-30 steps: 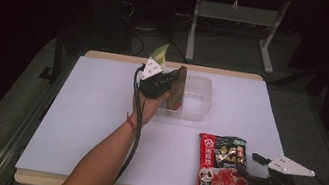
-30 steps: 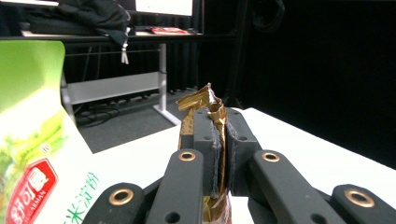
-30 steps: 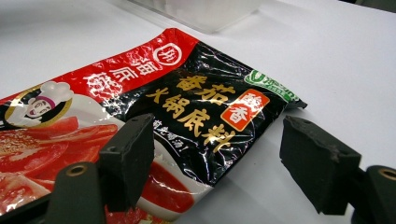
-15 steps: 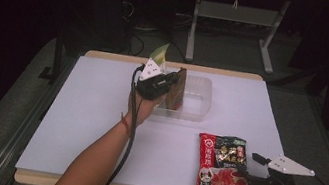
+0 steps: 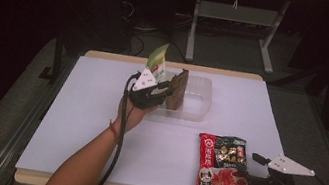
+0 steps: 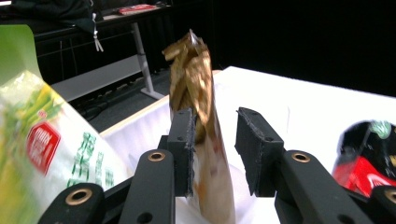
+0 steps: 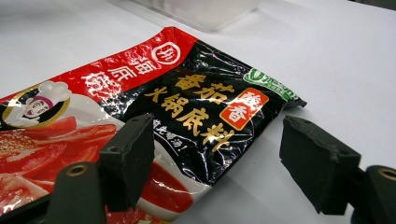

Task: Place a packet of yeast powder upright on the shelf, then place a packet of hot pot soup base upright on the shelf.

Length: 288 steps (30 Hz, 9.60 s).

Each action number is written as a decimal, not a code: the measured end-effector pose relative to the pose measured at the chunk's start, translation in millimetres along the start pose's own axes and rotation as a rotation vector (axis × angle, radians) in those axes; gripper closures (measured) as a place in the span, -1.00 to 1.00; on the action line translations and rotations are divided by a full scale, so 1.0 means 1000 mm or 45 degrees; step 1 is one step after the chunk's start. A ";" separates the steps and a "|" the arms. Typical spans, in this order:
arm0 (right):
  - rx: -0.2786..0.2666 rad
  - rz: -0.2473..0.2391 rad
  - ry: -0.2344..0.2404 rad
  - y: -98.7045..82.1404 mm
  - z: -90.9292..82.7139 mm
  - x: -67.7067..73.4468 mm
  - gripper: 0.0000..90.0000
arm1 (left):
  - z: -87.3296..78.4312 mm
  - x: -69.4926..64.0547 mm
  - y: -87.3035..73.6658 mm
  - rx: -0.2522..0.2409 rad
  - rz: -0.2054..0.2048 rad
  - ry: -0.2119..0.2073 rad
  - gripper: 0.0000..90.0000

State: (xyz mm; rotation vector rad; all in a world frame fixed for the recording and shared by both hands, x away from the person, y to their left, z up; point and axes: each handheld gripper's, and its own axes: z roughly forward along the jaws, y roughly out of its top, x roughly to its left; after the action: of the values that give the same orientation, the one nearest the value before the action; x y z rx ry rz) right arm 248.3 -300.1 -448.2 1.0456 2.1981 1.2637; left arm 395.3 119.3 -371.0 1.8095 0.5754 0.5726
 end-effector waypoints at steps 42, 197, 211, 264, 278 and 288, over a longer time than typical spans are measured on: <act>0.043 -0.005 0.048 0.021 0.000 0.002 -0.45 | -0.145 -0.022 -0.086 0.200 0.035 -0.057 -0.39; 0.253 0.113 0.295 0.036 0.063 0.038 0.73 | 0.003 -0.053 -0.061 0.362 -0.283 -0.325 -0.59; 0.201 0.053 0.305 0.032 0.060 0.038 0.73 | 0.020 -0.056 -0.077 0.552 -0.385 -0.426 -0.78; -0.060 -0.127 0.175 0.038 0.023 0.029 -0.28 | -0.006 -0.067 -0.033 0.057 -0.418 -0.592 0.74; -0.051 -0.082 0.082 0.034 0.023 0.021 -0.31 | -0.025 -0.069 -0.019 -0.056 -0.344 -0.474 0.74; -0.042 -0.083 0.092 0.032 0.026 0.021 -0.32 | -0.031 -0.071 -0.016 -0.132 -0.340 -0.416 0.74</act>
State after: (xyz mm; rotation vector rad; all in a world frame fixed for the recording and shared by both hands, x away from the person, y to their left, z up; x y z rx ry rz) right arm 264.6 -259.7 -433.2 0.9212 2.2377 1.3239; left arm 319.1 101.1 -384.4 1.6489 0.5398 0.1184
